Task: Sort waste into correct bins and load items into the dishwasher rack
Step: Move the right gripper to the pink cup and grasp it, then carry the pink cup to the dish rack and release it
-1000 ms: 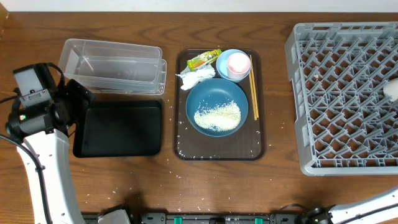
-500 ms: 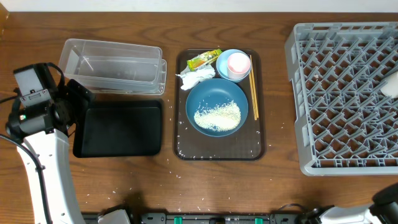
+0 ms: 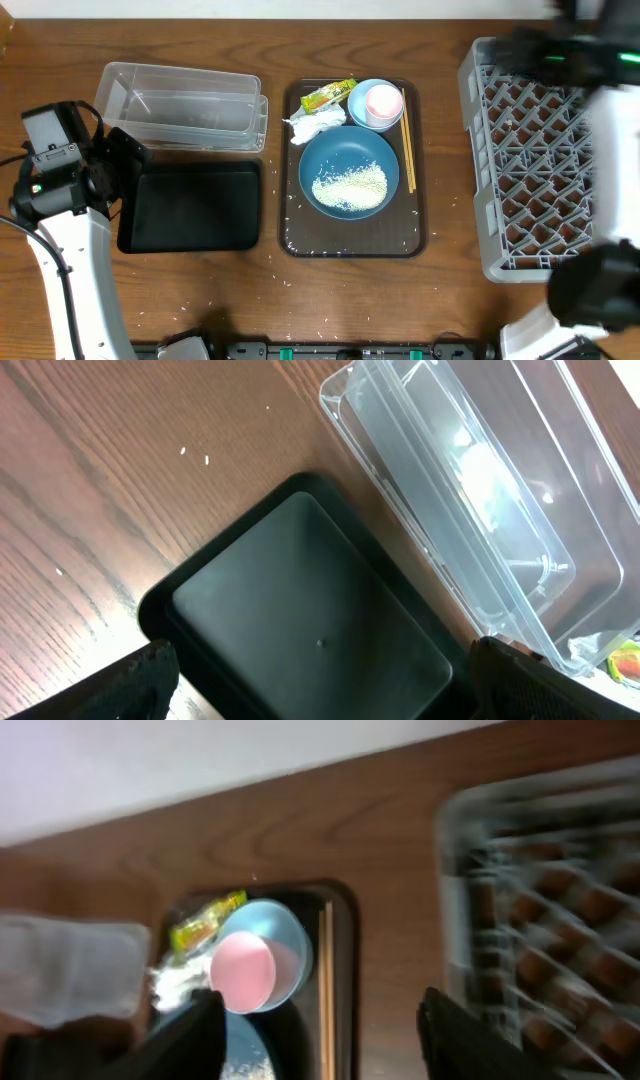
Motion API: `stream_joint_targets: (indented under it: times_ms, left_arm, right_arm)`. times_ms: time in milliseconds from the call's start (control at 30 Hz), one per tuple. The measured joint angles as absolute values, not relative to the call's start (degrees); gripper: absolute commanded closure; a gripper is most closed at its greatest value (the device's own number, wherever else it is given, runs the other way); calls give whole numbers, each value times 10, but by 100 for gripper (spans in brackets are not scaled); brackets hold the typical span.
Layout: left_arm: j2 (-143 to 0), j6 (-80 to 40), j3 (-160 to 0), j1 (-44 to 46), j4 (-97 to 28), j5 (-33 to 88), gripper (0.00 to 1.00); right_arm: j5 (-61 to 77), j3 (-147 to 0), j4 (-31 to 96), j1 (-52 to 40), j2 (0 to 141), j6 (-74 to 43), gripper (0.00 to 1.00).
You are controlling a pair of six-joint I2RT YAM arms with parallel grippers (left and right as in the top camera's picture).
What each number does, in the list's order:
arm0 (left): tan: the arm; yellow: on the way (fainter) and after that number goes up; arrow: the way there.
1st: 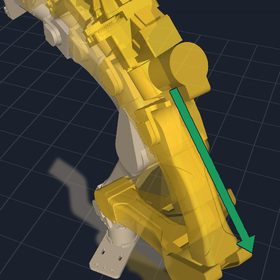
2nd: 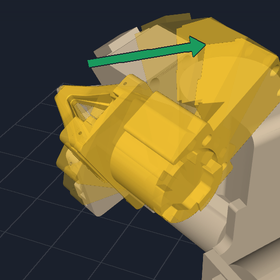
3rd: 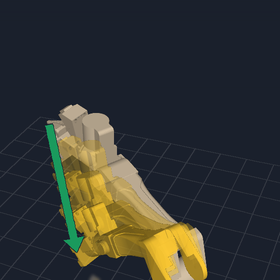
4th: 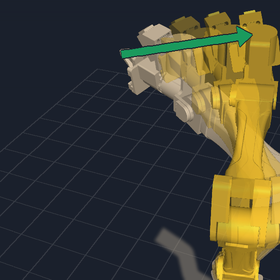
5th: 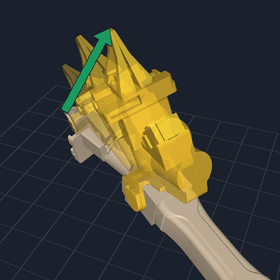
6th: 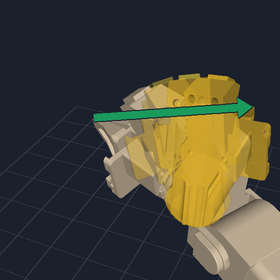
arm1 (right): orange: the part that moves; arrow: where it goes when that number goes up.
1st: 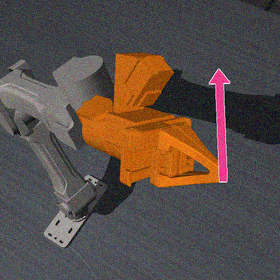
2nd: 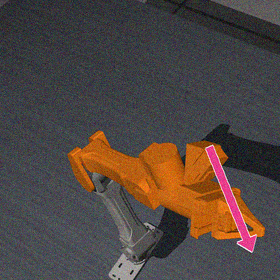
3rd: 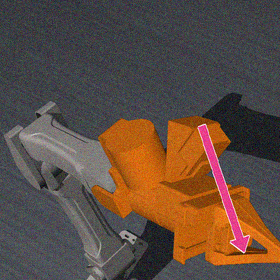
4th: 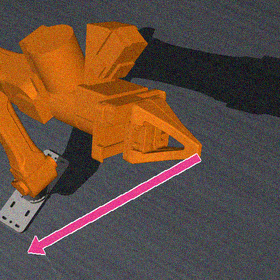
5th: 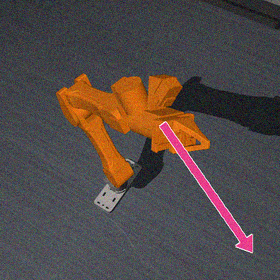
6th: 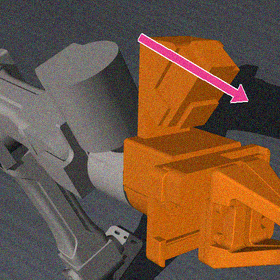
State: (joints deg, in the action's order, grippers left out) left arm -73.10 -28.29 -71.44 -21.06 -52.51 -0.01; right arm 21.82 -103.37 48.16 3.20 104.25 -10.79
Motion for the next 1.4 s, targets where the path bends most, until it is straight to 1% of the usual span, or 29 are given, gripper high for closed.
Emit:
stream_joint_targets:
  times_ms: [33, 100, 167, 200, 267, 433, 533, 733, 833, 1000, 1067, 1167, 1333, 1400]
  left_arm:
    - [-731, -283, -714, -211, -525, 0, 5]
    - [-731, -283, -714, -211, -525, 0, 5]
    - [-731, -283, -714, -211, -525, 0, 5]
    - [-731, -283, -714, -211, -525, 0, 5]
    - [-731, -283, -714, -211, -525, 0, 5]
    - [-731, -283, -714, -211, -525, 0, 5]
    - [-731, -283, -714, -211, -525, 0, 5]
    - [-731, -283, -714, -211, -525, 0, 5]
    - [-731, -283, -714, -211, -525, 0, 4]
    - [-731, -283, -714, -211, -525, 0, 5]
    - [-731, -283, -714, -211, -525, 0, 5]
    - [-731, -283, -714, -211, -525, 0, 5]
    - [-731, -283, -714, -211, -525, 0, 5]
    - [-731, -283, -714, -211, -525, 0, 5]
  right_arm:
    - [195, -1034, 472, 3, 1055, -107, 48]
    - [154, -1034, 461, -53, 1081, -107, 47]
    - [121, -1037, 462, -106, 1111, -108, 34]
    - [111, -1043, 467, -124, 1124, -108, 32]
    - [94, -1065, 479, -158, 1157, -100, 31]
    - [43, -1113, 478, -208, 1209, -96, 36]
    - [4, -1118, 470, -227, 1217, -95, 41]
    - [-65, -1124, 469, -256, 1234, -105, 59]
    - [-81, -1125, 474, -261, 1251, -120, 63]
    - [-91, -1125, 485, -261, 1282, -142, 65]
    - [-91, -1125, 488, -261, 1289, -147, 67]
    - [-88, -1125, 493, -261, 1290, -150, 78]
    - [-84, -1126, 497, -261, 1290, -160, 90]
    - [-84, -1126, 497, -261, 1290, -163, 98]
